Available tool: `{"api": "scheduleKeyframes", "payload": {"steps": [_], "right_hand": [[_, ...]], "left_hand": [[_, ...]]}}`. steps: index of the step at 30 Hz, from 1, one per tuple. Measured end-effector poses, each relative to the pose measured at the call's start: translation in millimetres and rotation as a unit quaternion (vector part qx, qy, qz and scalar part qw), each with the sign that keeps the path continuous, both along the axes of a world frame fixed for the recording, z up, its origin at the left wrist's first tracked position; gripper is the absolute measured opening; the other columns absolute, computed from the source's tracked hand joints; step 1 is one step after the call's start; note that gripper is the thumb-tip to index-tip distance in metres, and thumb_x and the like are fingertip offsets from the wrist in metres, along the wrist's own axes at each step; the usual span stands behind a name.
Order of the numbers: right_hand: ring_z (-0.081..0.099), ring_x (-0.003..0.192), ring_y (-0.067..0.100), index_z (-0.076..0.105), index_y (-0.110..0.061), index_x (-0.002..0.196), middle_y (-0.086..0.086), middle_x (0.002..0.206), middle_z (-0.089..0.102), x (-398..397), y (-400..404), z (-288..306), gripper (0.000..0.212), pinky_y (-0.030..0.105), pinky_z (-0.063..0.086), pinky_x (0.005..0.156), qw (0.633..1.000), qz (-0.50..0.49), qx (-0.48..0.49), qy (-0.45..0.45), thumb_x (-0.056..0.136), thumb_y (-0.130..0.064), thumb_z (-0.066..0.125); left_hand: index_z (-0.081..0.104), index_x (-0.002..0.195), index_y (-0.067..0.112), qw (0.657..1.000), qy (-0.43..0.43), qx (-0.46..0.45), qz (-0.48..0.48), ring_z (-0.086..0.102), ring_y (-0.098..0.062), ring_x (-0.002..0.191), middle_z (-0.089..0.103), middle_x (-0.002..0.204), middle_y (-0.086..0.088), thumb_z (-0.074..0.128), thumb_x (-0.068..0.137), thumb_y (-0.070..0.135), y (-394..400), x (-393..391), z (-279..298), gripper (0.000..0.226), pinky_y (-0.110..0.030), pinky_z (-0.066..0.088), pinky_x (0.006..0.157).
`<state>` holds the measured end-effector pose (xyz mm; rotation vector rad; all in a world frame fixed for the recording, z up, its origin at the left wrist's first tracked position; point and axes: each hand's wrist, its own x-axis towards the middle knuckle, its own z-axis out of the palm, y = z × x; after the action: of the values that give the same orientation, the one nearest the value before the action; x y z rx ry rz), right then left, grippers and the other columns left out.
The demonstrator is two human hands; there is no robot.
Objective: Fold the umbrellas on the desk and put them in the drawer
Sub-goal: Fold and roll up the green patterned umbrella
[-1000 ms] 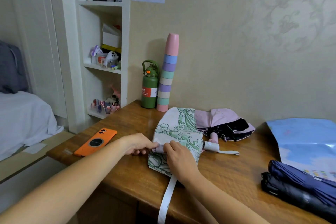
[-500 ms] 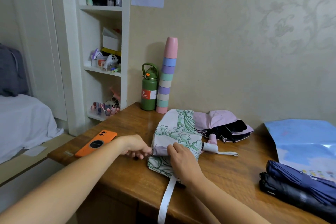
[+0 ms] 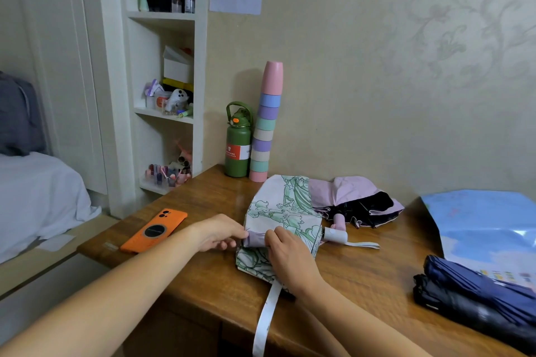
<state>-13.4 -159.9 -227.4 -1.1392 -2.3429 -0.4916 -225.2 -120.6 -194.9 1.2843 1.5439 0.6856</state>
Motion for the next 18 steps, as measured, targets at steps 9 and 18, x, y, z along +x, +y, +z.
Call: {"api": "scheduleKeyframes", "payload": {"steps": [9, 18], "right_hand": [[0.045, 0.062, 0.019, 0.041, -0.021, 0.086, -0.002, 0.078, 0.047, 5, -5, 3, 0.053, 0.027, 0.029, 0.057, 1.000, -0.010, 0.003, -0.017, 0.055, -0.004, 0.081], [0.047, 0.057, 0.019, 0.040, -0.022, 0.086, -0.004, 0.074, 0.049, 18, -11, 0, 0.060, 0.028, 0.035, 0.054, 0.998, -0.022, -0.019, -0.062, 0.045, -0.010, 0.082]], "left_hand": [[0.076, 0.082, 0.021, 0.987, 0.148, -0.008, -0.069, 0.047, -0.009, 0.064, 0.060, 0.070, 0.004, 0.078, 0.090, 0.027, -9, -5, 9, 0.010, -0.019, 0.035, 0.050], [0.073, 0.101, 0.010, 0.988, 0.149, -0.018, -0.036, 0.046, -0.012, 0.064, 0.059, 0.082, -0.001, 0.074, 0.090, 0.052, -11, 1, 13, 0.044, -0.022, 0.035, 0.056]]}}
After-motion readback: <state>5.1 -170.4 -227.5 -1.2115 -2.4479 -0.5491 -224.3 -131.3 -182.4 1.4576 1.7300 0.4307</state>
